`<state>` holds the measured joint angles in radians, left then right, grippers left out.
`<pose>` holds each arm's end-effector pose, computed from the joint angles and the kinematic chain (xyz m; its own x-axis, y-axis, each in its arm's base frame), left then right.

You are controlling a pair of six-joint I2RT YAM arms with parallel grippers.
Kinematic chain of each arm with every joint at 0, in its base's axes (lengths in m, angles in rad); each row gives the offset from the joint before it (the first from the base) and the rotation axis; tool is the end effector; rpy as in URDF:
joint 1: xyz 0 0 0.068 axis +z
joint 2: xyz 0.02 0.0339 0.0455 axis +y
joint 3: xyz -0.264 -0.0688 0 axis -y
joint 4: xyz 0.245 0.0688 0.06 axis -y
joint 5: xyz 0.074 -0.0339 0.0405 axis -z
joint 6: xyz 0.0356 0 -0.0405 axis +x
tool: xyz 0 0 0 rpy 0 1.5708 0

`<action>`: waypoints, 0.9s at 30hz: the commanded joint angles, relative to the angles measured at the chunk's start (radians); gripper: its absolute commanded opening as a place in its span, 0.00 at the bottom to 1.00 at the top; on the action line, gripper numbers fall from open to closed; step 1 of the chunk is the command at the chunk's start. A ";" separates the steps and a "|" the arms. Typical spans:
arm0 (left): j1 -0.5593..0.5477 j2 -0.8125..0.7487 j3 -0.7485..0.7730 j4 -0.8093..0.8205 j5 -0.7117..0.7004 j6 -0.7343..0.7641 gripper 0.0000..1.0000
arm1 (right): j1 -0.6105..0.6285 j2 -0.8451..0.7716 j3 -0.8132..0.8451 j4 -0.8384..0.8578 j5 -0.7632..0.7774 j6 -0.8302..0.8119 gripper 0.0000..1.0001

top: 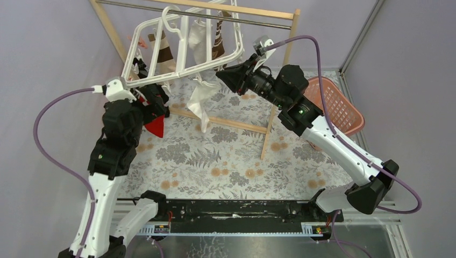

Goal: Clip the socks to the hanger
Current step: Open the clamp at the hanger.

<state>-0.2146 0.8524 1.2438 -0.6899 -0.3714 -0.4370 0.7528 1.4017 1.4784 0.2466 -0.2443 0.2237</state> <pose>0.1515 -0.0198 0.4297 -0.2009 -0.3598 -0.9111 -0.2489 0.9183 -0.3078 0.2263 0.2238 0.4868 0.0418 0.3341 -0.9416 -0.8615 0.4894 0.1354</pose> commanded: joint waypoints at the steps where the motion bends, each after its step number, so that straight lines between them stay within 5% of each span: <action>1: 0.007 -0.114 0.005 0.097 0.193 0.068 0.98 | 0.007 -0.050 0.071 -0.028 -0.005 -0.012 0.00; 11: 0.007 -0.118 0.043 0.262 0.782 -0.051 0.99 | 0.007 -0.090 0.078 -0.087 -0.097 0.004 0.00; 27: 0.006 -0.077 0.002 0.351 0.807 -0.088 0.99 | 0.007 -0.240 0.020 -0.168 -0.130 -0.014 0.00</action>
<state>-0.2131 0.7742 1.2591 -0.4110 0.4030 -0.5079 0.7528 1.2068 1.4971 0.0654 -0.3397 0.2203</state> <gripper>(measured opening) 0.986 0.252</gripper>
